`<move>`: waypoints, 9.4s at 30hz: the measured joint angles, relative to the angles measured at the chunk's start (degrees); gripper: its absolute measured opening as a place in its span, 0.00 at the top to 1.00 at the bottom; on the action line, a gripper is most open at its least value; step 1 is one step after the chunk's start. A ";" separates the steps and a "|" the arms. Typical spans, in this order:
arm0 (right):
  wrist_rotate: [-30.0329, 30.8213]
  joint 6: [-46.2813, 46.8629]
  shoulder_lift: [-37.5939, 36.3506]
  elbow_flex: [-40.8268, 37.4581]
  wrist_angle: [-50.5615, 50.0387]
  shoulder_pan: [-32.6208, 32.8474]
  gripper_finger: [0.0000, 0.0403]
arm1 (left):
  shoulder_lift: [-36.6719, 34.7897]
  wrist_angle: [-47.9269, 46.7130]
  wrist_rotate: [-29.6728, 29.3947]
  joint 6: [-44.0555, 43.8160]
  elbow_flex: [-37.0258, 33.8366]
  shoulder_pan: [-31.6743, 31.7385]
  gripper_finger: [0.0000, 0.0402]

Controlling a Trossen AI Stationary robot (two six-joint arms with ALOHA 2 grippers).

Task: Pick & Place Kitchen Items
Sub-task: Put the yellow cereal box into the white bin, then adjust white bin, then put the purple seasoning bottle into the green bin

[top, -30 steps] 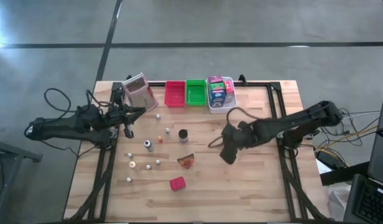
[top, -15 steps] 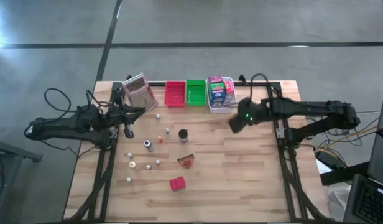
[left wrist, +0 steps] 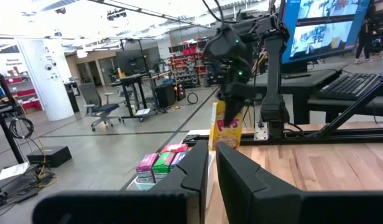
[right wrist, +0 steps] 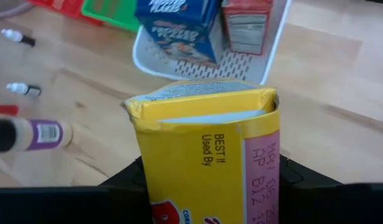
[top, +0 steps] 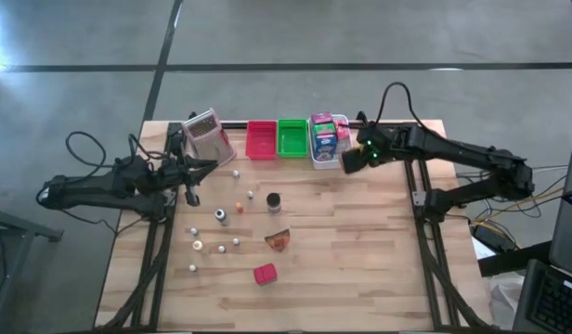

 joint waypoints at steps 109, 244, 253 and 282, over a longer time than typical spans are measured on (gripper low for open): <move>-4.09 -5.79 28.76 12.19 0.10 -15.28 0.53 | 0.01 -0.01 0.01 0.00 0.00 -0.01 0.90; 0.18 -32.68 28.39 3.76 20.10 0.05 0.90 | 0.00 0.00 0.02 -0.01 -0.01 -0.01 0.90; -1.84 -33.41 25.77 3.73 18.92 2.37 0.94 | 0.01 0.00 -0.01 0.00 -0.01 -0.02 0.90; -4.74 -37.10 -15.65 -28.09 54.16 18.09 0.98 | 0.02 -0.02 0.01 -0.02 0.01 0.00 0.90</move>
